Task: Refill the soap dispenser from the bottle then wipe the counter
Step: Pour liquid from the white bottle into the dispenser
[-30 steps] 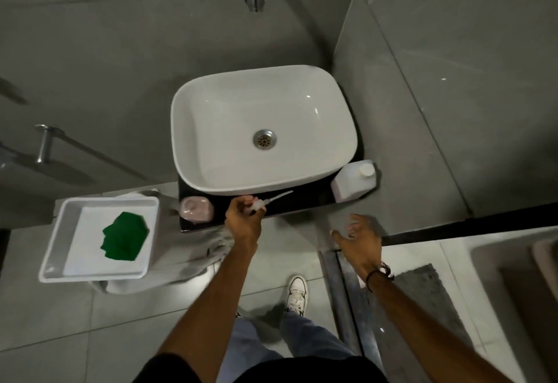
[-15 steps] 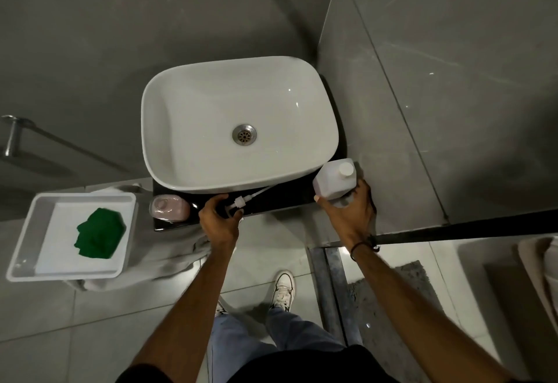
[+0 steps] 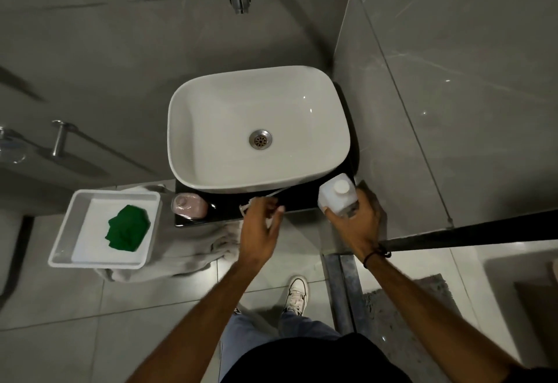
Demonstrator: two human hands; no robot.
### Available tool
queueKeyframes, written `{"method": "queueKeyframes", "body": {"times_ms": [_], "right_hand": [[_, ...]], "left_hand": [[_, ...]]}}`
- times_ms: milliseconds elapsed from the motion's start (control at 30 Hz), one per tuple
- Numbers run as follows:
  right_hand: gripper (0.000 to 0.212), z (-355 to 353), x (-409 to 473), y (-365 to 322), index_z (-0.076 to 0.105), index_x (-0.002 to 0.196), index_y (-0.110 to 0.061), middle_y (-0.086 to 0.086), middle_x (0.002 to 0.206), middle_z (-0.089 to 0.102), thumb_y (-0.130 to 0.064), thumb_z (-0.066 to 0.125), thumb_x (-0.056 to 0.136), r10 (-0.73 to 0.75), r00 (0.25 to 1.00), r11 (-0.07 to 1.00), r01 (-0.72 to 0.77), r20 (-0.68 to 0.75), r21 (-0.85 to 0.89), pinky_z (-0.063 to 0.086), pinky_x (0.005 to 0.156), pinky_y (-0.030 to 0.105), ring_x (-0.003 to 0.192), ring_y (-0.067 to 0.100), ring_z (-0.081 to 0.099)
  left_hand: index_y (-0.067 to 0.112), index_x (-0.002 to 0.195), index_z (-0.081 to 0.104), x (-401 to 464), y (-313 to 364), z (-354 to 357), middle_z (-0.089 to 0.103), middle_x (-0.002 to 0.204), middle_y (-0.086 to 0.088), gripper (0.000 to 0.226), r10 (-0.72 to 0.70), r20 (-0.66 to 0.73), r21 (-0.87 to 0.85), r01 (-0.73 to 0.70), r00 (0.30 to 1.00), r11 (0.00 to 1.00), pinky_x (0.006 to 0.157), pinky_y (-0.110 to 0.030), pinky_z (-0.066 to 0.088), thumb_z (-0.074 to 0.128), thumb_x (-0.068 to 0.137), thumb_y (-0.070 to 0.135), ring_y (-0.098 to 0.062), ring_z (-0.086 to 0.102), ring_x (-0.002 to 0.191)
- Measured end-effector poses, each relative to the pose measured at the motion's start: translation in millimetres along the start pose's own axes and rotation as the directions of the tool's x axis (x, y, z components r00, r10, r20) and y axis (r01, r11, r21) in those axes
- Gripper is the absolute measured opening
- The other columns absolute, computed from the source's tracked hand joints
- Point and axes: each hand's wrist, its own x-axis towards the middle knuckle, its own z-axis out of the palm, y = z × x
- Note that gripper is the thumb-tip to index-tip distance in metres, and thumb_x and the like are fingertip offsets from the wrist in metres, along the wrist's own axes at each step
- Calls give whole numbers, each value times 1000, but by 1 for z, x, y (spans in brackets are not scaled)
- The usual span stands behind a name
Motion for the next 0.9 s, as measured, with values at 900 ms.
{"method": "queueKeyframes", "body": {"times_ms": [900], "right_hand": [[74,-12,-49,12,58,120,-32,-9,107,65,-61,75,54,-176,945,933,249,276,-260,51,78,20,94,7,60]], "left_hand": [[22,85,55,18,80,-5,64,88,6,69,153,442,538,-398,884,743,59,-35,53,51,70,88,-17,65,75]]}}
